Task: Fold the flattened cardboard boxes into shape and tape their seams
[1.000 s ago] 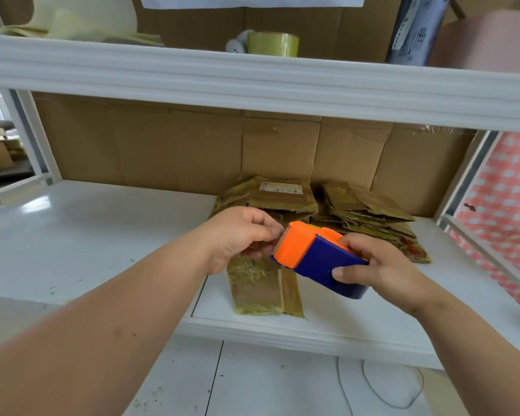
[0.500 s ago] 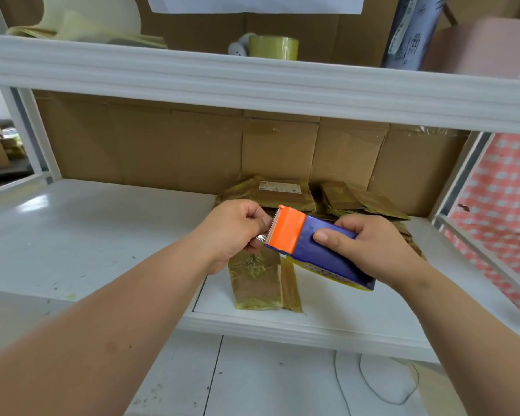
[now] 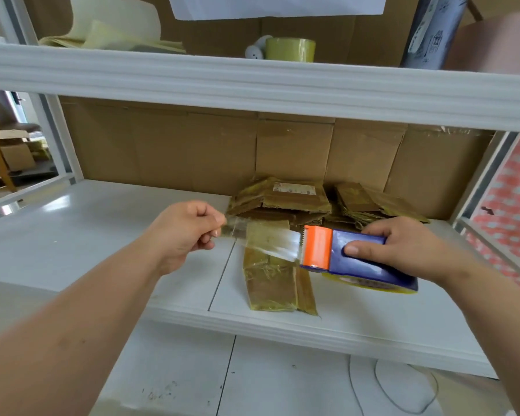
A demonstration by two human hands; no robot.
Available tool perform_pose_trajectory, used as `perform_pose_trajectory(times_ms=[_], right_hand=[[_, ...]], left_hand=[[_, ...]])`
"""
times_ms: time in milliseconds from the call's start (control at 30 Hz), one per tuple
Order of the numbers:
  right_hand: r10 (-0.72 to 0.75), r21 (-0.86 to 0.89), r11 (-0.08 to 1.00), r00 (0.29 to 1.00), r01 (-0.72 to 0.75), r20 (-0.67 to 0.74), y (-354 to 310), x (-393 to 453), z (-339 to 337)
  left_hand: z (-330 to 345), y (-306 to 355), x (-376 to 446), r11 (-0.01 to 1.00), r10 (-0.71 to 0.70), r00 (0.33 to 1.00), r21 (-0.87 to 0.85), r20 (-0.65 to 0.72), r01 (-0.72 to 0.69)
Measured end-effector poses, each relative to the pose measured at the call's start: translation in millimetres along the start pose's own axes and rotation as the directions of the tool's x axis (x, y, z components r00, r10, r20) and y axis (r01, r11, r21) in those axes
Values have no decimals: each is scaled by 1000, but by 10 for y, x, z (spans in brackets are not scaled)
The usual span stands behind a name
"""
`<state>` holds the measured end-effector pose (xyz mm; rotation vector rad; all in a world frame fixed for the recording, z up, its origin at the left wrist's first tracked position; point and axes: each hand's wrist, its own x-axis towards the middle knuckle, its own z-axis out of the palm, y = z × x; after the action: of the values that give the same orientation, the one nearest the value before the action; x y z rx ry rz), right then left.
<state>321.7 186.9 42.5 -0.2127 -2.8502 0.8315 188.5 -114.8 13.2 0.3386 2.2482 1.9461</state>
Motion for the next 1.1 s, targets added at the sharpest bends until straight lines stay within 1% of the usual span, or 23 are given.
perform_pose_trajectory(times_ms=[67,167,300,433,800,933,1000,1100], right_hand=[[38,4,999,999,-38,20,48,38,-44],[70,-41,997,995,-67,67,62,106,-70],[92,-119,990,990,-79,105,20,213,-85],[127,-154,982,981,-105,145,6,313,-75],[204,-238,960,953,-150,223,134,477,-5],[229,-264,951,939,-159,258,159,513,16],[251,-304,938,930,-165,270,171,517,41],[283,-372,912,919,-170,274,230,517,87]], left_hand=[[-40,-124,10,998,-56,998,-21,-11,56],[-6,-290,25,990,-142,990,-24,-20,141],[65,-403,62,977,-214,976,-20,-40,214],[103,-463,111,960,-279,960,-45,-33,277],[203,-635,170,920,-385,922,-67,25,386],[263,-730,174,895,-439,897,-57,54,442],[313,-769,162,885,-459,886,-47,72,463],[413,-779,139,889,-454,887,-13,87,457]])
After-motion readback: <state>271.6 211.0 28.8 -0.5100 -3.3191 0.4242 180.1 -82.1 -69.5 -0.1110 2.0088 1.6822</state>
